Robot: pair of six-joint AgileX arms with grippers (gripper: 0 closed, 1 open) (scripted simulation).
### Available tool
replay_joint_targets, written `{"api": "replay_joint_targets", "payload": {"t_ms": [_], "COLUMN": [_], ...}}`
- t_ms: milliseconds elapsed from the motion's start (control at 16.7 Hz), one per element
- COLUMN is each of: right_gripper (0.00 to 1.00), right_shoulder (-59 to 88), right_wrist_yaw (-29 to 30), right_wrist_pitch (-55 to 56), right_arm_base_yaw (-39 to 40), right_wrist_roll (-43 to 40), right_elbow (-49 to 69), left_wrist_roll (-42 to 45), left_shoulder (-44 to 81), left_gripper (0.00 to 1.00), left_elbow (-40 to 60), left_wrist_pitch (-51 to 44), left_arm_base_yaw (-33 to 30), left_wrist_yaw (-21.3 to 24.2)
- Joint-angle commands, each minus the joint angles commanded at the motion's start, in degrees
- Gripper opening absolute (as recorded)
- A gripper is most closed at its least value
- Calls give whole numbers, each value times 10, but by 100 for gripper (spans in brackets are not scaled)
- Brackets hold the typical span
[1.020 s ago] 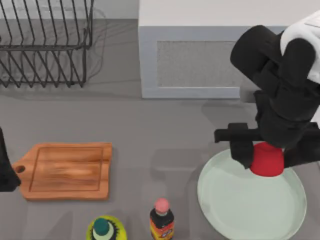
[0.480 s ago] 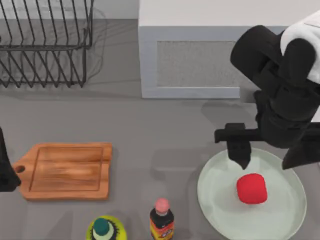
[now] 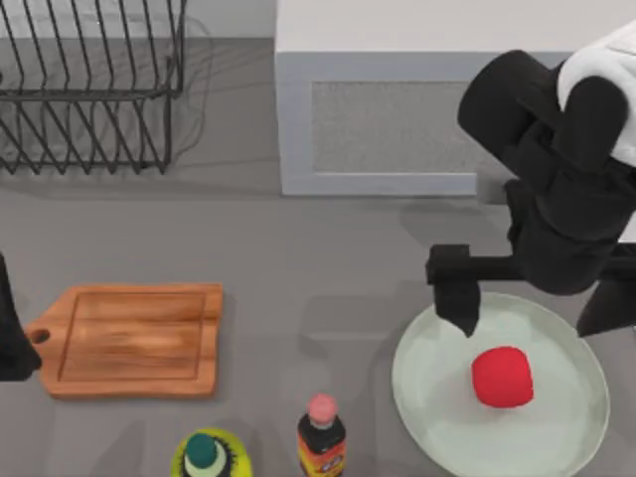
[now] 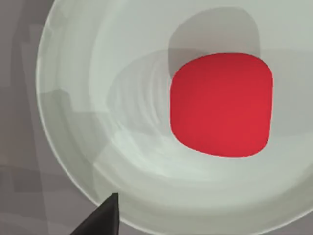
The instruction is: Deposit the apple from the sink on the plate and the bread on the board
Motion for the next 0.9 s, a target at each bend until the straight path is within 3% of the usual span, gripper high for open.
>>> {"api": "replay_joint_targets", "payload": {"t_ms": [420, 900], "right_gripper": [100, 100], "right_shoulder": [-56, -412], "right_wrist_yaw": [0, 0], "right_wrist_pitch": [42, 281], "right_arm_base_yaw": [-22, -142], "right_wrist_roll": [-22, -144], "right_elbow": [-45, -307], "left_wrist_roll": [0, 0], "left_shoulder": [0, 0], "left_gripper": [100, 100], "left_elbow": [0, 0], "left_wrist_pitch": [0, 0], "left_arm_base_yaw": [0, 0], "left_wrist_yaw": [0, 0]}}
